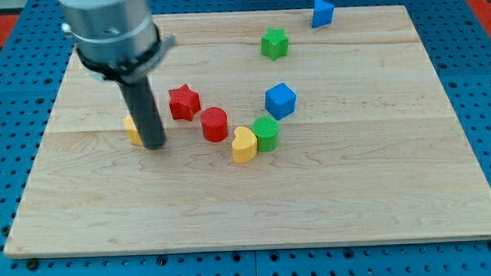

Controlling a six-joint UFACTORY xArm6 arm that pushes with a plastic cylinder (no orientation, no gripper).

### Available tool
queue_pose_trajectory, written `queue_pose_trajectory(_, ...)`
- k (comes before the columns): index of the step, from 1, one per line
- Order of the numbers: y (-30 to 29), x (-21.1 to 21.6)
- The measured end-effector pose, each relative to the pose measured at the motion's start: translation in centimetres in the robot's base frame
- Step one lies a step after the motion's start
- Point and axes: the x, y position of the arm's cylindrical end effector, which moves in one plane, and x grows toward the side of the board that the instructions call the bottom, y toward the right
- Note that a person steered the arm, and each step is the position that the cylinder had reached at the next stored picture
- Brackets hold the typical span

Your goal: Move the hexagon to the top left of the red star

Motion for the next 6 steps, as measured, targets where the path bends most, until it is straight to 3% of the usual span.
queue_pose_trajectory(1, -1.7, -3.7)
queue_pose_trajectory(2, -1.4, 0.3)
queue_pose_trajectory(3, -3.3, 1.4)
queue_pose_trajectory(5, -1.8, -9.1)
queue_pose_trajectory(6, -2.1, -4.1)
